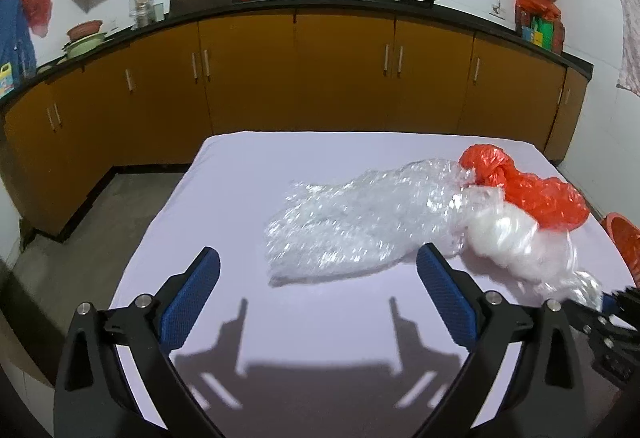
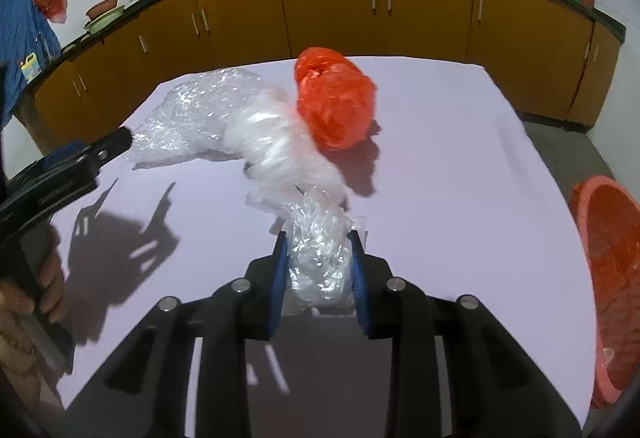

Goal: Collect trash
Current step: 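Grasp the clear plastic bag with the right gripper while the left grasps the bubble wrap, then carry the clear bag and bubble wrap over the basket and release both, then grasp the white plastic bag with the left gripper while the right grasps the orange bag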

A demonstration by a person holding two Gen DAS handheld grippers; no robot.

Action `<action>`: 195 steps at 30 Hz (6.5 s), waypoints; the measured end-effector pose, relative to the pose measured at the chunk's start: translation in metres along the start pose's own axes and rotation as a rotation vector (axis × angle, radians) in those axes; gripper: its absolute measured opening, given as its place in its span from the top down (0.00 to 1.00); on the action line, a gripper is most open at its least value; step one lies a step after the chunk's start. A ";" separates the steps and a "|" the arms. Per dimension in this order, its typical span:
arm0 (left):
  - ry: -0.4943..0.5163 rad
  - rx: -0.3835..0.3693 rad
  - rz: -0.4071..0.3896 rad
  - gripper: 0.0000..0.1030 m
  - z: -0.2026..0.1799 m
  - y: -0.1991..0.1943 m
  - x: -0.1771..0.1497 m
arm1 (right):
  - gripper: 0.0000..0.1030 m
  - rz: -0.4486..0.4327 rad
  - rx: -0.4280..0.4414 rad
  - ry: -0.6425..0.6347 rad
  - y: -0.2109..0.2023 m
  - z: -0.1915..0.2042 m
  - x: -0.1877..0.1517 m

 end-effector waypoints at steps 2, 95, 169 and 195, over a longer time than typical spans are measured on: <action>0.006 -0.003 0.015 0.04 -0.003 0.010 0.004 | 0.72 -0.007 -0.008 0.009 -0.006 -0.006 -0.002; 0.220 -0.645 0.040 0.87 -0.304 -0.078 0.011 | 0.72 -0.262 -0.486 0.413 -0.208 -0.274 -0.030; -0.047 -0.117 0.175 0.54 -0.084 0.035 -0.011 | 0.45 -0.138 -0.238 0.198 -0.082 -0.138 0.016; -0.046 0.107 0.101 0.54 0.051 0.012 -0.002 | 0.23 -0.052 -0.041 0.070 0.074 -0.001 0.101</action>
Point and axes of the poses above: each gripper's, at about its wrist camera, not at the fingertips, and y roughly the way its jaws point, z to its left, x to its top, the point moved 2 cm from there along y, roughly the way its jaws point, and after that the axes turned 7 degrees about -z, right-handed, at the moved point
